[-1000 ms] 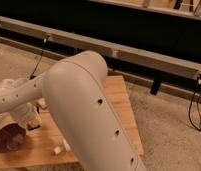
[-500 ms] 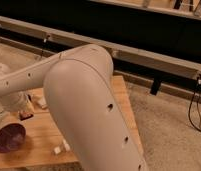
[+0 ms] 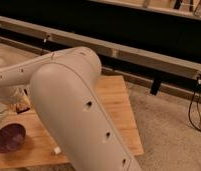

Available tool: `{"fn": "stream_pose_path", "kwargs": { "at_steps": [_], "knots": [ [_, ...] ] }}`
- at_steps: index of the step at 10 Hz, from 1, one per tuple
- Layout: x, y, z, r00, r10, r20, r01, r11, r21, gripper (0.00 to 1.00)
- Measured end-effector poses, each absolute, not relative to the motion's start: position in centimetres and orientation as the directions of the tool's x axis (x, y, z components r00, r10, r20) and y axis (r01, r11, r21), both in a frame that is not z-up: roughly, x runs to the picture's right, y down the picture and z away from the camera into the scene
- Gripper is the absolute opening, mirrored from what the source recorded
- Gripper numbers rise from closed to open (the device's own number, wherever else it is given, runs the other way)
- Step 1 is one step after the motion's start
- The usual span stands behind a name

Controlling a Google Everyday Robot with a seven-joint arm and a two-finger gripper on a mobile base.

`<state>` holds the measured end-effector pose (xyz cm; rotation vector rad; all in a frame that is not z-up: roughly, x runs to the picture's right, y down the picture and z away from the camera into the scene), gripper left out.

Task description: Place the eraser in the ceramic cup

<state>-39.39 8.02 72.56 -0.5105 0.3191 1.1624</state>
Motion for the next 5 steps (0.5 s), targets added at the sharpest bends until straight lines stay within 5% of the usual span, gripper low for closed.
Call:
{"fn": "stream_pose_path", "kwargs": {
  "at_steps": [5],
  "knots": [
    [-43.6,2.7,78.0,0.354,0.854,-0.380,-0.935,0.332,-0.126,0.00]
  ]
}}
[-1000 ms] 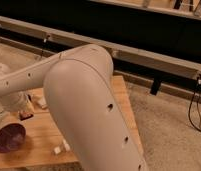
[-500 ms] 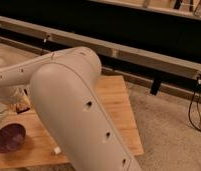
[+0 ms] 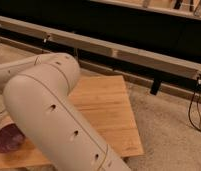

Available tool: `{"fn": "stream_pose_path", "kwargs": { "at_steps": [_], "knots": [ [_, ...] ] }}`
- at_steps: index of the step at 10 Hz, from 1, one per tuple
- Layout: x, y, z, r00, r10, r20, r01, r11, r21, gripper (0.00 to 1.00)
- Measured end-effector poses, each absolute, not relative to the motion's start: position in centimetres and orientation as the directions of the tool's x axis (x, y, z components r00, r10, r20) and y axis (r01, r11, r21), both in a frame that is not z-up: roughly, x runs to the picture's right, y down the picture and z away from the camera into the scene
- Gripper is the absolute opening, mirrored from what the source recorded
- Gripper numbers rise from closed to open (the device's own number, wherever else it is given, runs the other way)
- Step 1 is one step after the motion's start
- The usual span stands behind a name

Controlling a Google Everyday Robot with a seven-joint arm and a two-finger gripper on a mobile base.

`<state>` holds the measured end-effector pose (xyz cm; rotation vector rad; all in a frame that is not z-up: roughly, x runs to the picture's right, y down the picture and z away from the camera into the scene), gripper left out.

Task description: Place the eraser in the ceramic cup

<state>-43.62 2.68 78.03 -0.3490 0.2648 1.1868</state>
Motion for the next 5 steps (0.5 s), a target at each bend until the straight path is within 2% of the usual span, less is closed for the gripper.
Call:
{"fn": "stream_pose_path", "kwargs": {
  "at_steps": [5],
  "knots": [
    [-46.2,-1.5,81.0,0.328,0.894,-0.304,-0.944,0.306,-0.120,0.00]
  ]
}}
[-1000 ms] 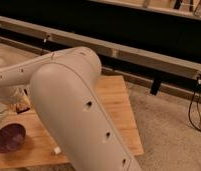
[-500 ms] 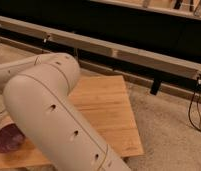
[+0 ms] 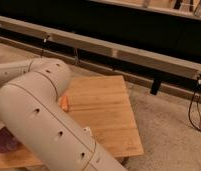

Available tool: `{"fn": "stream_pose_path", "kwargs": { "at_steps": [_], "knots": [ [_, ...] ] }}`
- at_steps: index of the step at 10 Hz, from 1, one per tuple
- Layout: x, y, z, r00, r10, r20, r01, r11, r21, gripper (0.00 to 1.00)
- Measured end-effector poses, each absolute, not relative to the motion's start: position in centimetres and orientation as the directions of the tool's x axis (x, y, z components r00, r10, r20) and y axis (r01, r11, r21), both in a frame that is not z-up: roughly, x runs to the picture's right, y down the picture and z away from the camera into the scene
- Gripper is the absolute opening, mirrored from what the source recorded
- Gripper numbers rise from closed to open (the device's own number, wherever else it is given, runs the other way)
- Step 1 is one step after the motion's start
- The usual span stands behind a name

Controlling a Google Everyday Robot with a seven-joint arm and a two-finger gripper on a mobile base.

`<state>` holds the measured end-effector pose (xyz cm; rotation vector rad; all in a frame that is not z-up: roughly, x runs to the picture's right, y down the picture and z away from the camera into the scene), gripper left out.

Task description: Place the eraser in the ceramic cup

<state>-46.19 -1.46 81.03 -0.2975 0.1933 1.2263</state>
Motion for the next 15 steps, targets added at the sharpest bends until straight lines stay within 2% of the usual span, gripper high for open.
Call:
{"fn": "stream_pose_path", "kwargs": {
  "at_steps": [4,9,15],
  "knots": [
    [-46.0,-5.0,81.2,0.310,0.914,-0.261,-0.950,0.291,-0.111,0.00],
    [-47.9,-4.9,81.8,0.373,0.897,-0.238,-0.923,0.335,-0.188,0.00],
    [-47.0,-5.2,83.7,0.362,0.896,-0.257,-0.931,0.333,-0.151,0.00]
  ]
}}
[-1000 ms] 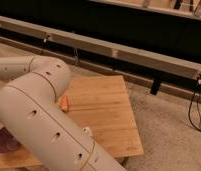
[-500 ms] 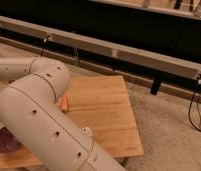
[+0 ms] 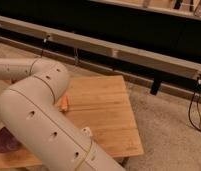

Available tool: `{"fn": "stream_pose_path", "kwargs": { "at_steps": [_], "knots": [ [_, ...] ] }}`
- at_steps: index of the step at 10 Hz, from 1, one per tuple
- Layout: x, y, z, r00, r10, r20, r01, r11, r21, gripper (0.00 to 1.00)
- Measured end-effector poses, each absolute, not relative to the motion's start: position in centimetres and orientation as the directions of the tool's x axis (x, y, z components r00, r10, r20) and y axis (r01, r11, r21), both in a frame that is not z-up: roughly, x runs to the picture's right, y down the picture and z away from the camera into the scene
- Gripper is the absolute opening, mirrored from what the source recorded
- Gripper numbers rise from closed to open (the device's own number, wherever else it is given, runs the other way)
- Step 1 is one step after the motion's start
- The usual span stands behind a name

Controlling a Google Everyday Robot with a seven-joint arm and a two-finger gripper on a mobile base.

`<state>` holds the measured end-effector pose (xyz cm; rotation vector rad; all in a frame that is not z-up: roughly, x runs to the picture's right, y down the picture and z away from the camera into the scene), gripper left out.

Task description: Place the eraser in the ceramic cup

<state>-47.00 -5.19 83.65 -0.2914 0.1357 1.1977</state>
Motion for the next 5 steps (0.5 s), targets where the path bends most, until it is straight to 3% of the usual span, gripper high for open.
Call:
{"fn": "stream_pose_path", "kwargs": {
  "at_steps": [5],
  "knots": [
    [-47.49,-5.27,84.94,0.368,0.892,-0.261,-0.929,0.347,-0.125,0.00]
  ]
}}
